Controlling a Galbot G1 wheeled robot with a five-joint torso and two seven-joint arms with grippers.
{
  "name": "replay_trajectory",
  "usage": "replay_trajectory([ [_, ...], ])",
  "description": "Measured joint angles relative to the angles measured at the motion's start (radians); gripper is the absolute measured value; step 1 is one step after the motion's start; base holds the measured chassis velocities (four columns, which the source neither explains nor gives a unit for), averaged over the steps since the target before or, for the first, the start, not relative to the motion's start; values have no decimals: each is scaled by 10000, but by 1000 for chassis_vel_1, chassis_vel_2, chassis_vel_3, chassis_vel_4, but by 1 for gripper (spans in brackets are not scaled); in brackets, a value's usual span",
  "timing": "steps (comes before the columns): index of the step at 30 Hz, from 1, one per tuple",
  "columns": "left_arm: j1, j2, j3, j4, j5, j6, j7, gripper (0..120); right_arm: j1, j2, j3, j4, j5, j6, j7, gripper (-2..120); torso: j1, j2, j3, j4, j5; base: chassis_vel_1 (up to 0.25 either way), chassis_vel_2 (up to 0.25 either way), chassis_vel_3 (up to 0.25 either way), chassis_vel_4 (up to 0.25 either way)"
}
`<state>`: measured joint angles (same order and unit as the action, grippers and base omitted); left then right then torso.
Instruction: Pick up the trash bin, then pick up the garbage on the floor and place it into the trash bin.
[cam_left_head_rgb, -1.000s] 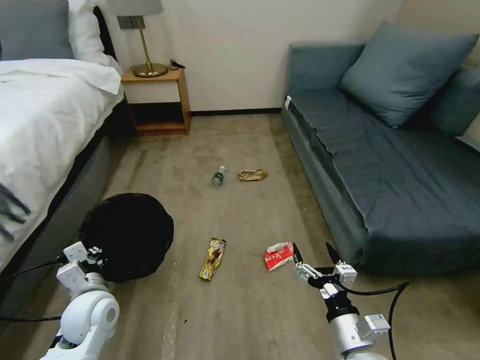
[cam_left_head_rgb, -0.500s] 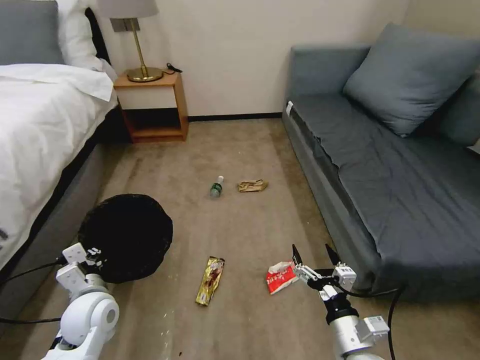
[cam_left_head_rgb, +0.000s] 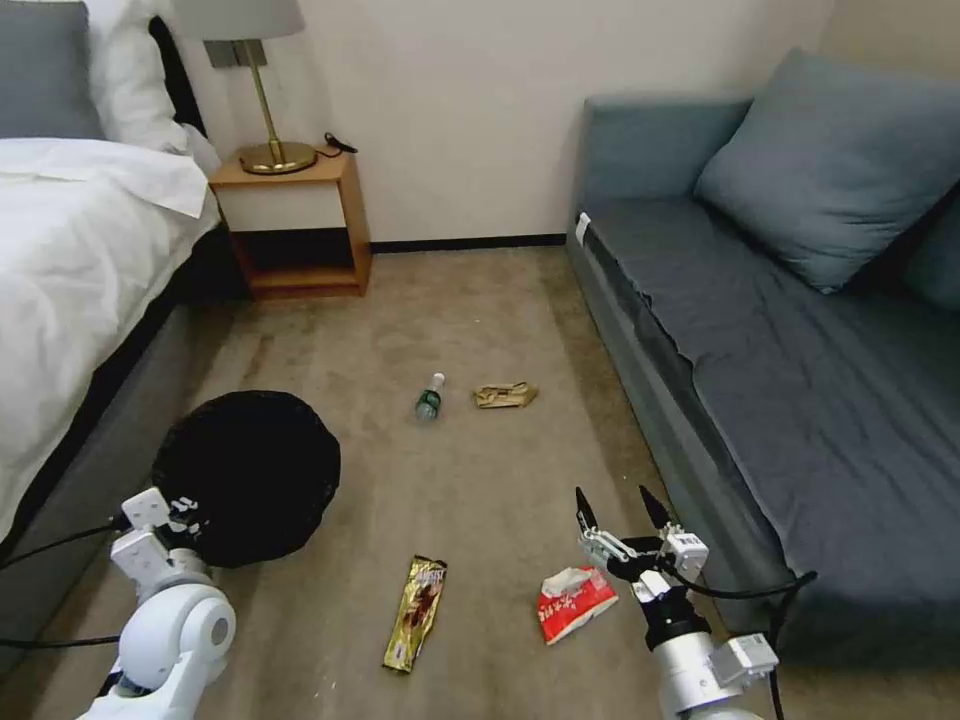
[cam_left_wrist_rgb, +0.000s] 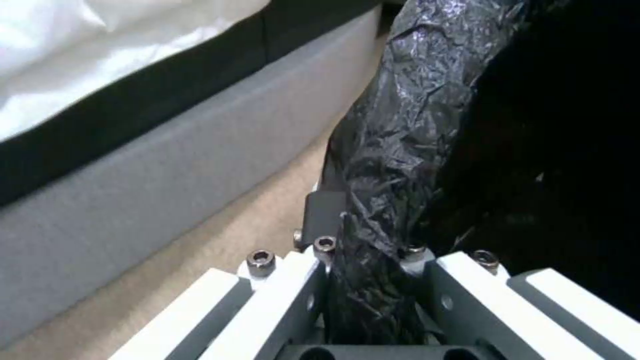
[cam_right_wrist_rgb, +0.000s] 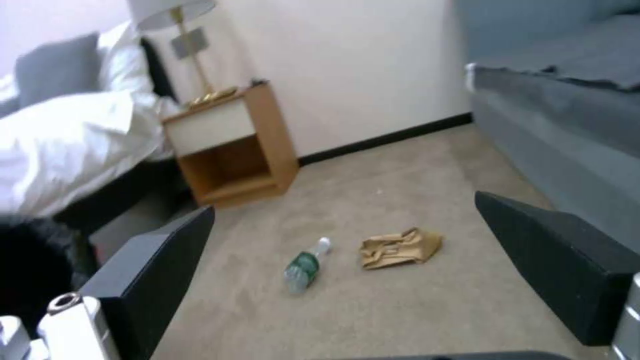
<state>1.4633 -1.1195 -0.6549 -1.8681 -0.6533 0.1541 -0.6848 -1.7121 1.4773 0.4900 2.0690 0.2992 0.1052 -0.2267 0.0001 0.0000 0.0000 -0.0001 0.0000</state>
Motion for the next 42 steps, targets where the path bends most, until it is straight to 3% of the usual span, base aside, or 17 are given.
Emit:
replay_trajectory([
  [2,-9,190,-27,126,7,-26,45,1,531,-744,-88,-39,13,-604,72,100,-1,0,0,2,0,0,0,0,0],
  [3,-9,190,-27,126,7,-26,45,1,531,-744,-88,-39,13,-604,72,100,-1,0,0,2,0,0,0,0,0],
  [6,32,392,-126,183,53,-41,110,1,1527,-2039,-414,-314,352,-1741,276,100,0,0,0,2,3,0,0,0,0],
  [7,32,392,-126,183,53,-41,110,1,1527,-2039,-414,-314,352,-1741,276,100,0,0,0,2,3,0,0,0,0],
  [10,91,457,-141,151,158,-40,145,1,2527,-3177,-1046,-880,1132,-2769,427,100,0,0,0,3,1,0,0,0,0],
  [14,120,332,-172,12,278,41,189,1,3820,-4071,-2390,-1803,1584,-3556,613,100,0,0,0,0,3,0,0,0,0],
  [19,315,69,-183,-251,495,94,202,1,5745,-4433,-4110,-3105,2392,-4224,940,100,0,0,0,1,0,0,0,0,0],
  [25,600,-233,-186,-500,866,101,209,1,7448,-4097,-5803,-4851,2940,-4380,1135,100,0,0,1,1,0,0,0,0,0],
  [29,1034,-581,-377,-913,1133,70,215,1,9045,-2965,-7506,-7390,2933,-4415,1189,100,0,-1,0,1,-1,0,0,0,0],
  [39,1627,-938,-1052,-1623,1149,2,216,1,9925,-1169,-8937,-10018,2113,-4379,1154,100,0,0,0,4,0,0,0,0,0],
  [42,1685,-1058,-1100,-1746,1172,-20,217,1,9780,-1025,-9087,-10261,1943,-4359,1150,100,0,0,0,3,-1,0,0,0,0],
])
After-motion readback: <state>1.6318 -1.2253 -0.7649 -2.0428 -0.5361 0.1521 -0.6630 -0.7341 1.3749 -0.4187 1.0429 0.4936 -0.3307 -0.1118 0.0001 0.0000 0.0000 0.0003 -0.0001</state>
